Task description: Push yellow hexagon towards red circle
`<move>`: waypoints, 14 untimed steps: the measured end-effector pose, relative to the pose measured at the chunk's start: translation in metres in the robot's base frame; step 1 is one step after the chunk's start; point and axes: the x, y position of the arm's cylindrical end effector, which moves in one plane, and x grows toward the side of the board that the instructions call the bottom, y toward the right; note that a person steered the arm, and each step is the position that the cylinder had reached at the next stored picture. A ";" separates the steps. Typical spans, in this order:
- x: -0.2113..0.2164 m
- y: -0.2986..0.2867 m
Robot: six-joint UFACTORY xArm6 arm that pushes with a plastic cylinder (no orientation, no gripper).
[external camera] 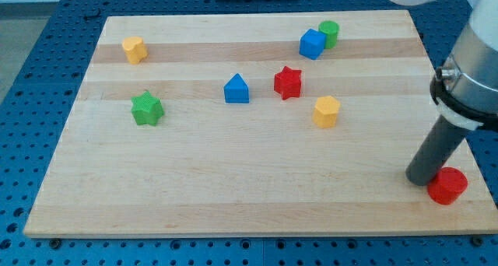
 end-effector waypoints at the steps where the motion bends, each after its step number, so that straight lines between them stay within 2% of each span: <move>1: 0.000 0.017; 2: -0.004 0.017; 3: -0.048 0.017; 4: -0.111 0.000; 5: -0.149 -0.070; 6: -0.147 -0.128; 7: -0.129 -0.147; 10: -0.112 -0.077; 13: -0.028 -0.033; 14: -0.027 -0.021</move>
